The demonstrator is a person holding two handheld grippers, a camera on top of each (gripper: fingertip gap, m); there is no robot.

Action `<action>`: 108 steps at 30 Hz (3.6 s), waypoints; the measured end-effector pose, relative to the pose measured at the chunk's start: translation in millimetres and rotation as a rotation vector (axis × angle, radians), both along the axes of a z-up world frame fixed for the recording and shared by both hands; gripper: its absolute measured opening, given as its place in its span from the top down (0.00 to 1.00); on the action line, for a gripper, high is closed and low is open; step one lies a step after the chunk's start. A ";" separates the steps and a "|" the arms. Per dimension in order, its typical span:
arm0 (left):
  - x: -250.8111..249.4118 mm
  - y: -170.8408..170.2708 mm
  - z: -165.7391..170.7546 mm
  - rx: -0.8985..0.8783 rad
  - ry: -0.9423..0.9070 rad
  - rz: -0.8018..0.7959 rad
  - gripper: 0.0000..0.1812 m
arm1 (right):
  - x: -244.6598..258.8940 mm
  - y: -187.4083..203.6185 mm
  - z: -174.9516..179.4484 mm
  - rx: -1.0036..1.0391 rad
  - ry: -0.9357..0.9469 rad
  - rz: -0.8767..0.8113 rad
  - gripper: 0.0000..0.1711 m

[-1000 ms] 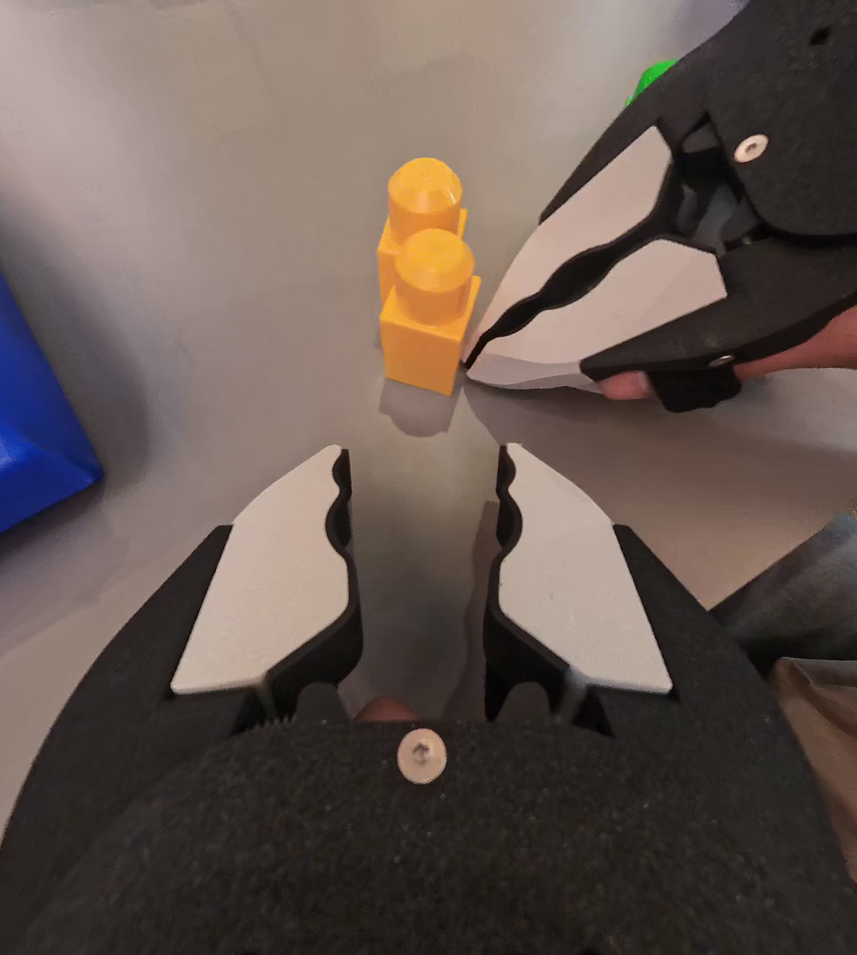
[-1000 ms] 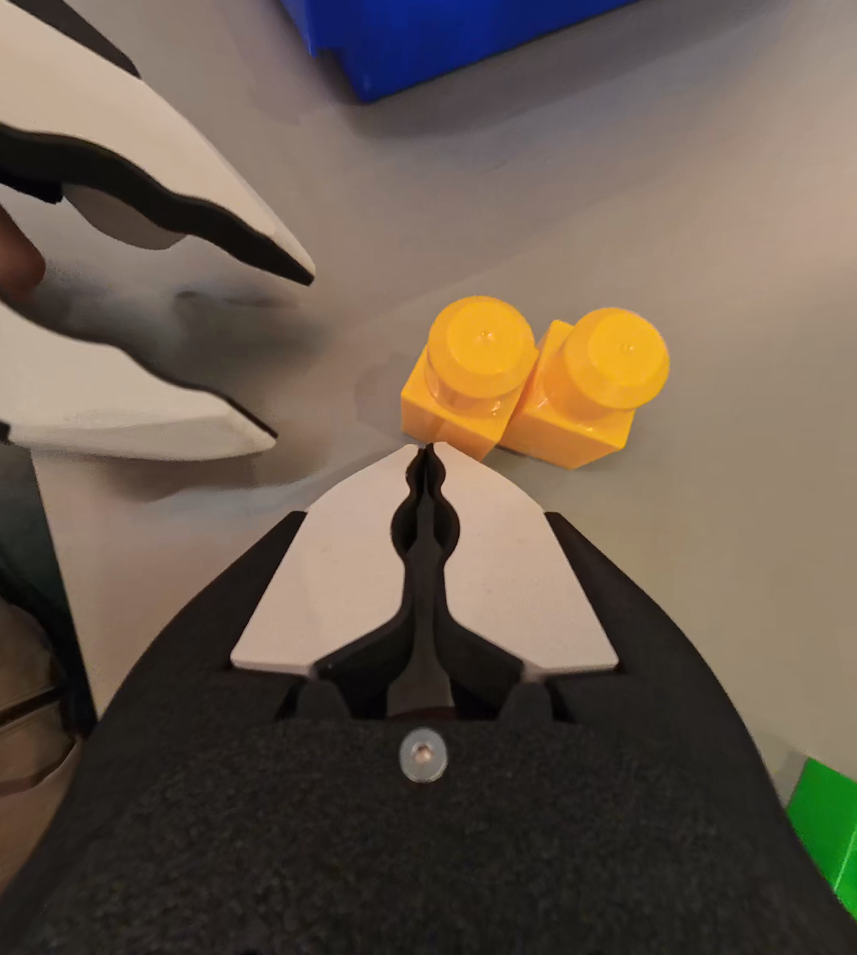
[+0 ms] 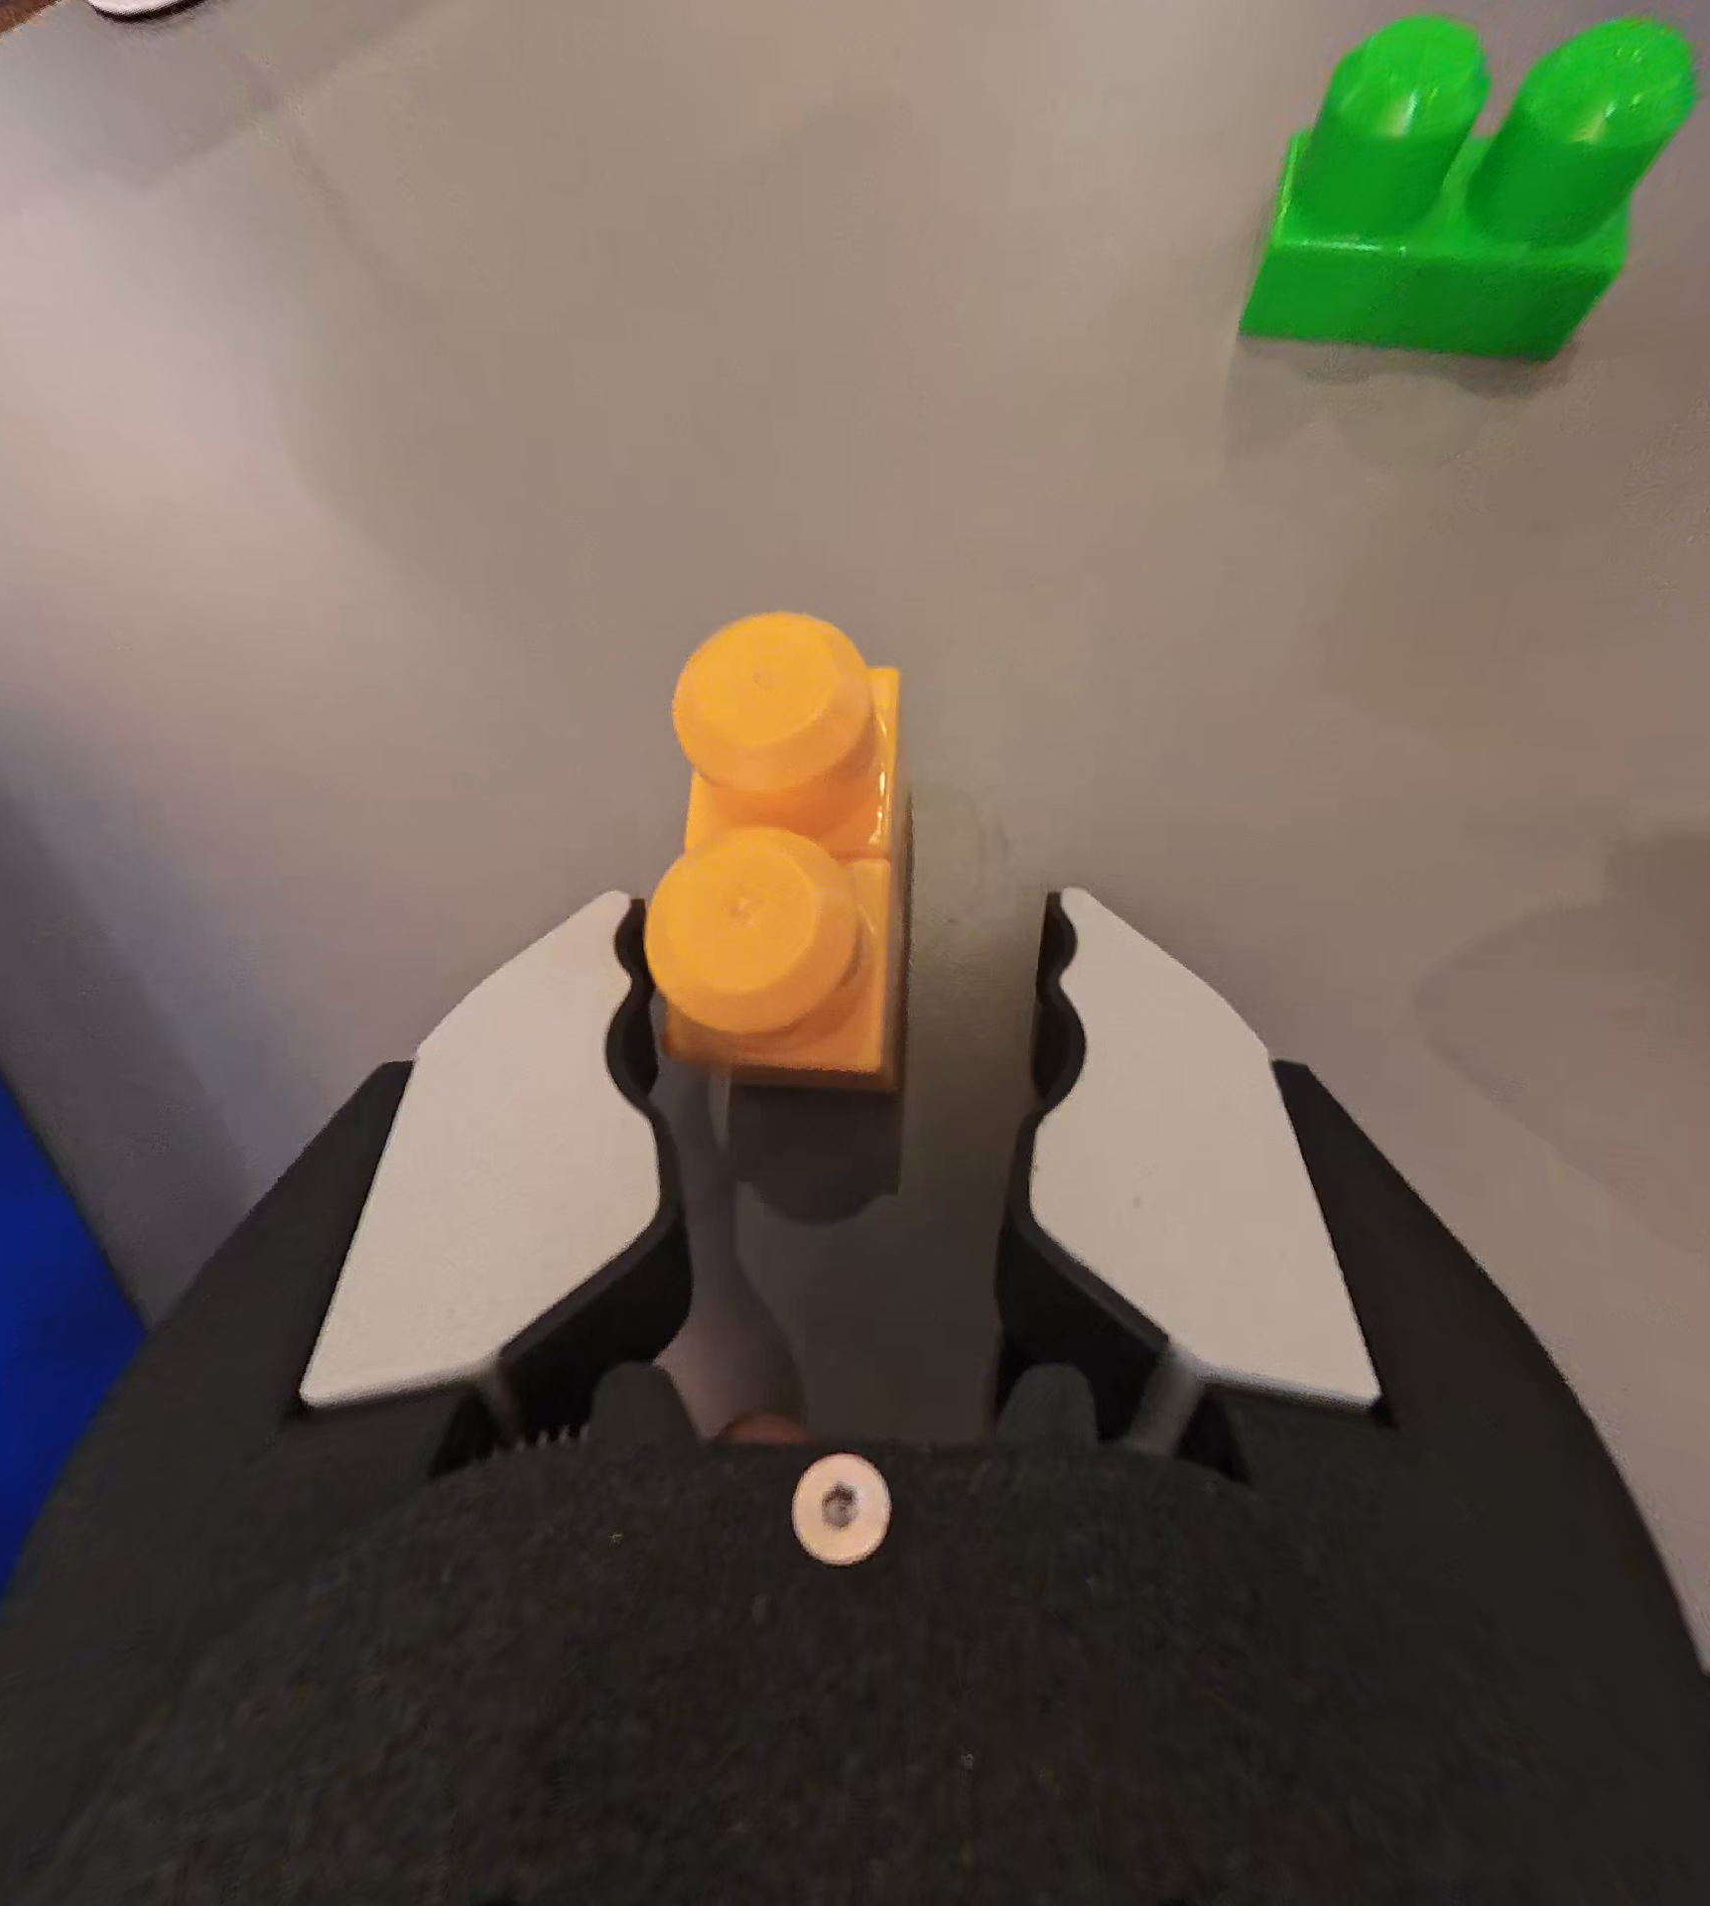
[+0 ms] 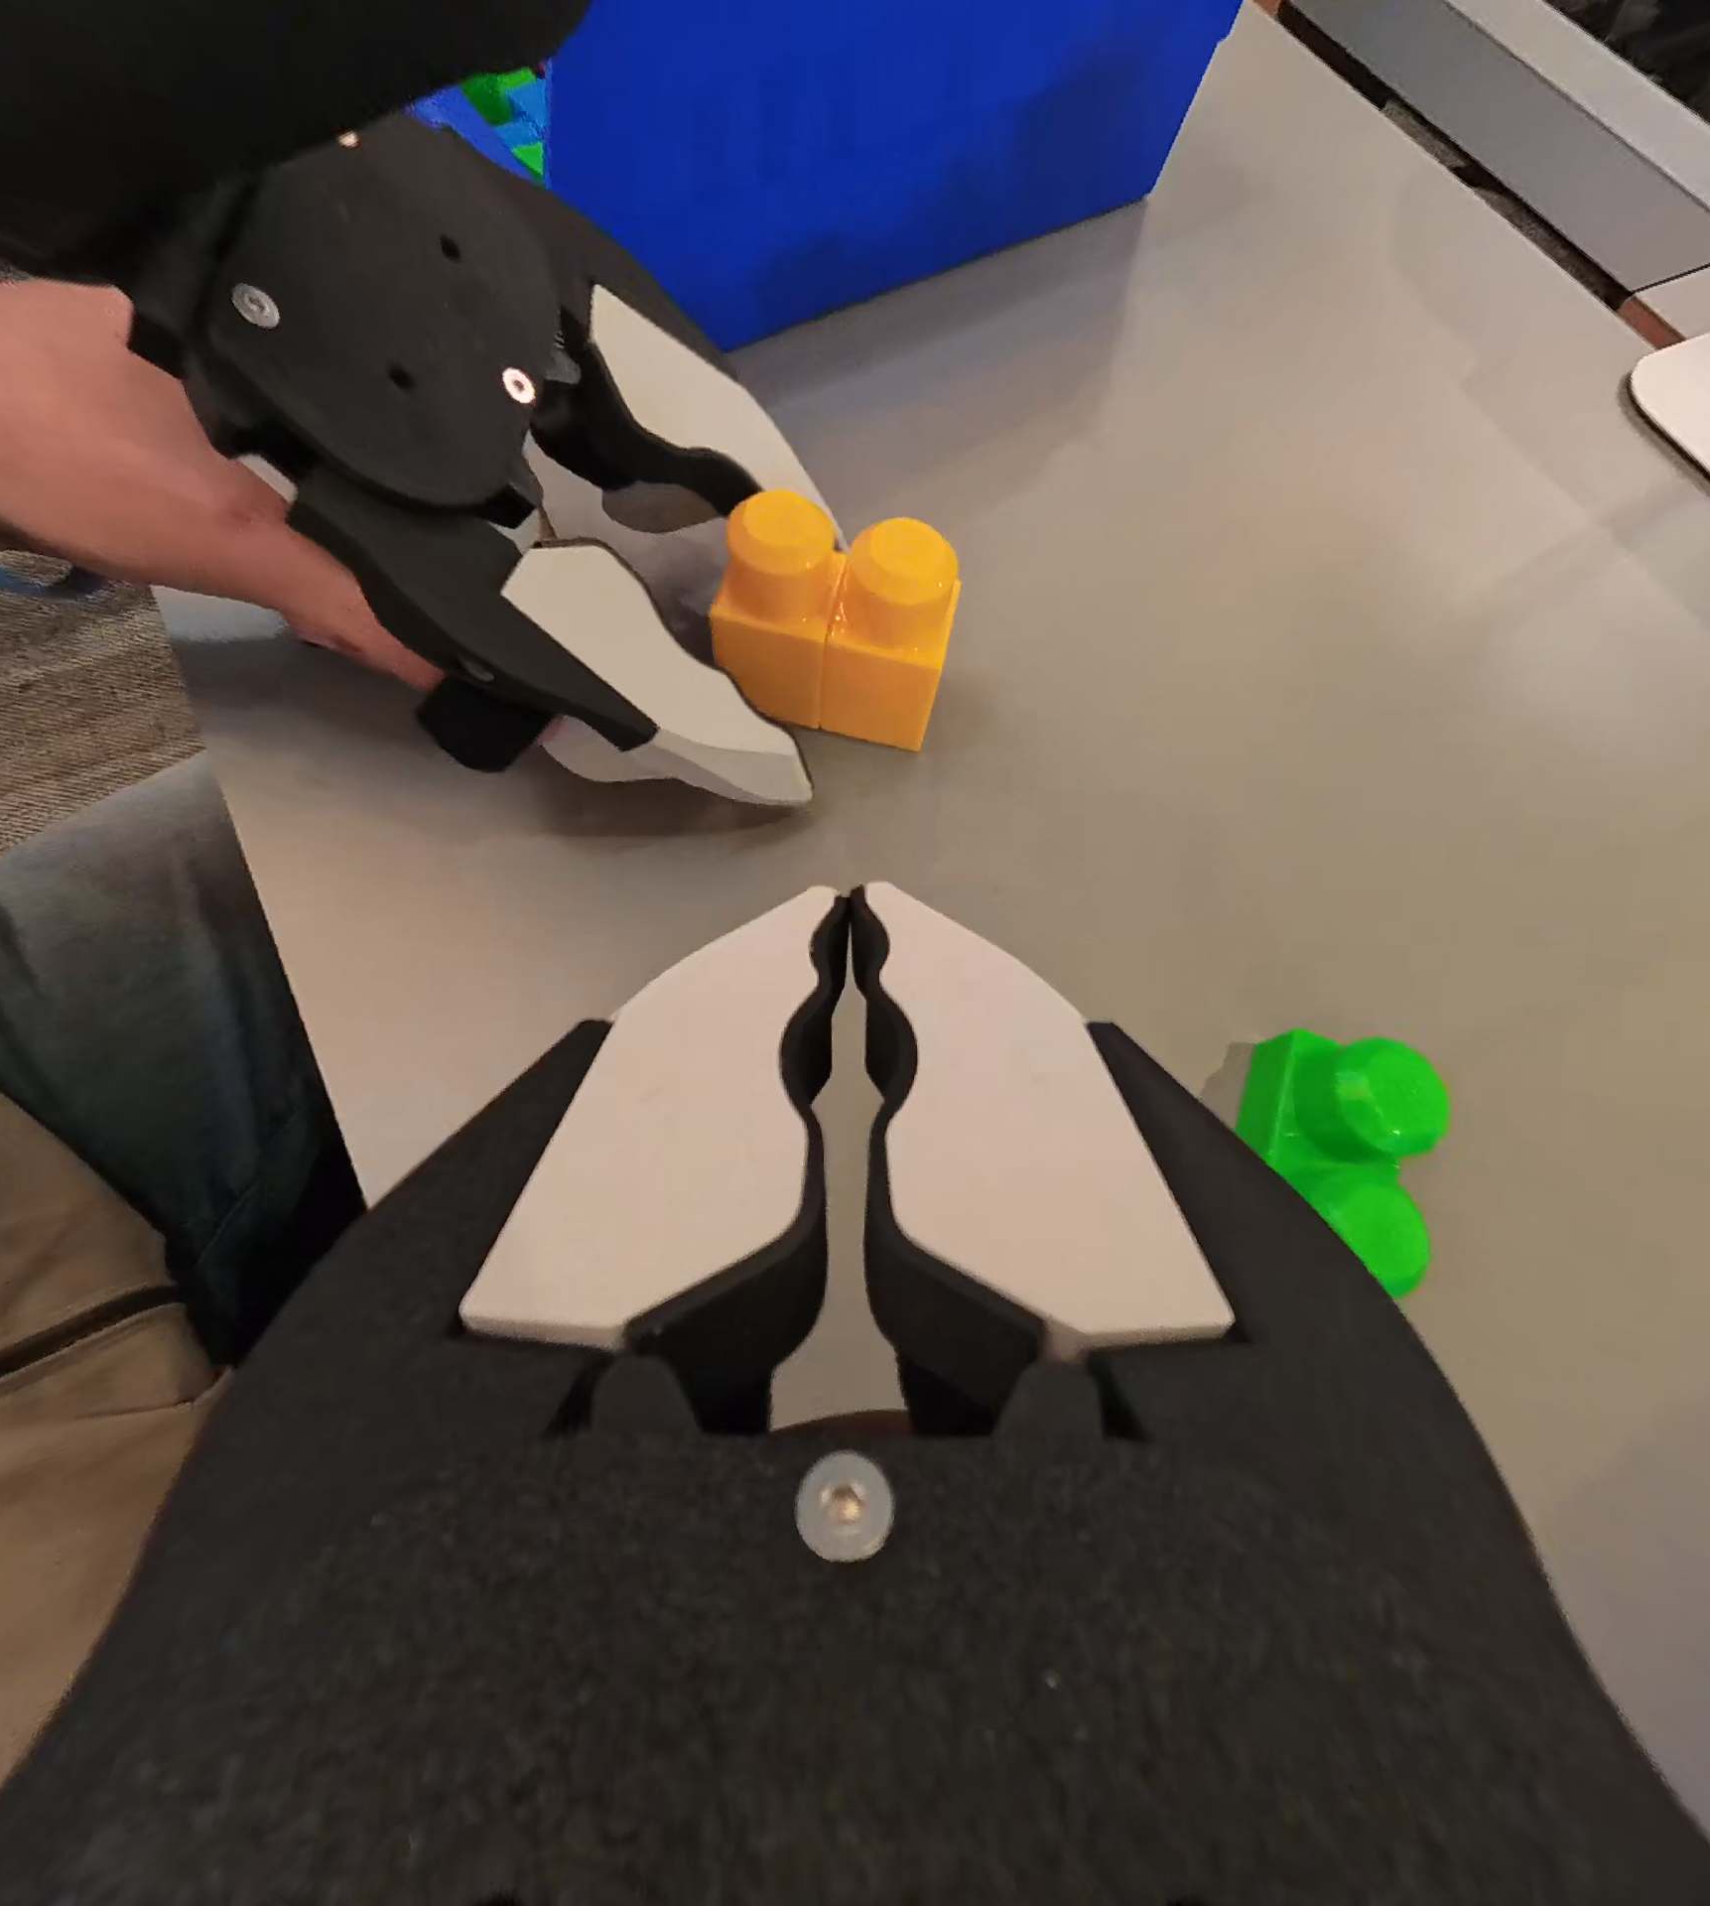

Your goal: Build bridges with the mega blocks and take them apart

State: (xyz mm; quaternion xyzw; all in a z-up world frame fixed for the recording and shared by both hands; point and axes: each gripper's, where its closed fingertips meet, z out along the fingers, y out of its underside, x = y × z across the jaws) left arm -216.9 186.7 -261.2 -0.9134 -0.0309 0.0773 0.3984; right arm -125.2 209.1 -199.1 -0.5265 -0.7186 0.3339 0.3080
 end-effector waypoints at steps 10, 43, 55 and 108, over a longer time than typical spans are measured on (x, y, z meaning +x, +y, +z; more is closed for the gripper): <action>-6.4 7.2 -5.4 -0.030 -0.073 0.022 0.67 | 3.4 1.5 7.2 0.002 0.014 0.006 1.00; -5.7 11.1 -7.6 -0.044 -0.118 -0.009 0.77 | 8.9 3.5 11.8 0.003 0.014 0.008 1.00; -6.2 11.2 -7.4 -0.041 -0.141 -0.005 0.77 | 11.2 4.4 14.6 0.004 0.016 0.009 1.00; -13.1 22.6 -8.1 -0.050 -0.091 0.025 0.78 | 16.2 5.0 20.3 0.021 0.015 0.017 1.00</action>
